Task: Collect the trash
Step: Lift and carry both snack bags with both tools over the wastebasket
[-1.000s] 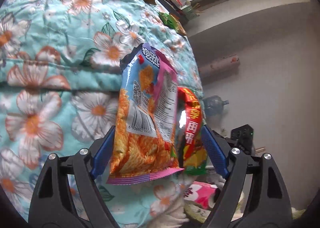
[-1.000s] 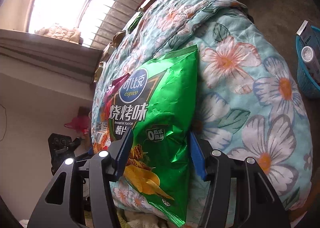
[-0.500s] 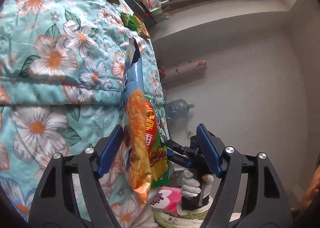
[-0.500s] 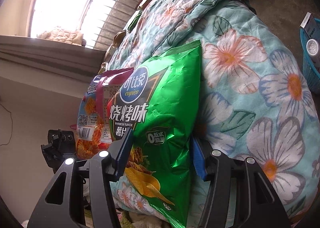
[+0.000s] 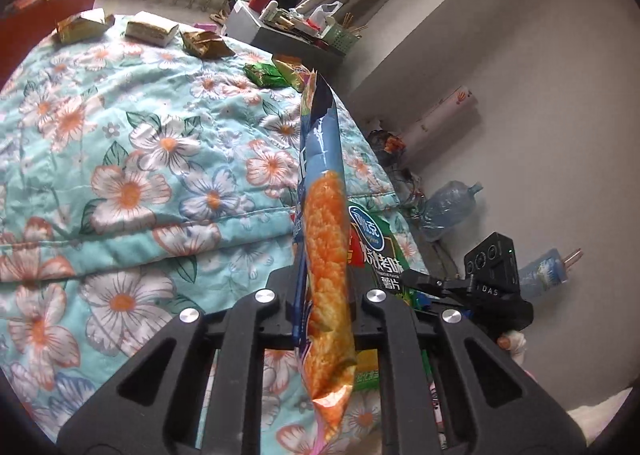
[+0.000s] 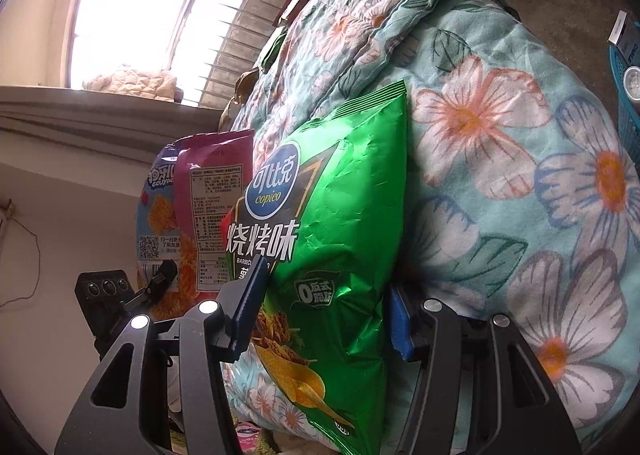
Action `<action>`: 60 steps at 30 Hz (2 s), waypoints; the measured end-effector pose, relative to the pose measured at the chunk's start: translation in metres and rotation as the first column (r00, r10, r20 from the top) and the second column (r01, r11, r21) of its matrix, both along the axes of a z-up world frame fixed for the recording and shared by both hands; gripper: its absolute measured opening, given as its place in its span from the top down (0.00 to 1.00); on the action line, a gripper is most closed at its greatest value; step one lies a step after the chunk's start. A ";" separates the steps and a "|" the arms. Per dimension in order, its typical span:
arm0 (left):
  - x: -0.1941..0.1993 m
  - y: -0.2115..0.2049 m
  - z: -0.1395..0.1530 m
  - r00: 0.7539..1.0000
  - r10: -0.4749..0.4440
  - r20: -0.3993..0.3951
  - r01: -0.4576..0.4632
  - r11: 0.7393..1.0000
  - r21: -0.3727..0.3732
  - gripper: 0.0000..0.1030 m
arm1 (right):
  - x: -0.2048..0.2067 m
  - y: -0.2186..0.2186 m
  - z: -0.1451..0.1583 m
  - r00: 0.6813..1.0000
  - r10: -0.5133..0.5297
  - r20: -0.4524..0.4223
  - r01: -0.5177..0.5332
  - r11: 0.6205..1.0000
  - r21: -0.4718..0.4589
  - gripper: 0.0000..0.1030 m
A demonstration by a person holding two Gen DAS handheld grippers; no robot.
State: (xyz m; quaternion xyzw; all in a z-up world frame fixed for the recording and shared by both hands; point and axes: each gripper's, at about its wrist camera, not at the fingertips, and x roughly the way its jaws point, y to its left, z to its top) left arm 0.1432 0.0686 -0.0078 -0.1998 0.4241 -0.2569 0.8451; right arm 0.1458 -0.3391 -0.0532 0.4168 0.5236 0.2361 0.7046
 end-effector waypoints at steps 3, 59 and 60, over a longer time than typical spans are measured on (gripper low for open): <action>-0.006 -0.012 0.007 0.999 0.012 0.034 -0.016 0.992 0.123 0.91 | -0.002 0.000 0.002 1.000 -0.014 0.004 0.014 1.000 0.016 0.59; -0.017 -0.177 0.088 0.927 -0.253 0.277 0.160 0.934 0.319 0.98 | -0.126 -0.225 0.117 0.788 -0.502 0.356 0.519 0.853 0.053 0.92; -0.011 -0.187 0.087 0.924 -0.279 0.261 0.200 0.935 0.292 0.98 | -0.134 -0.237 0.123 0.764 -0.527 0.373 0.562 0.827 0.016 0.92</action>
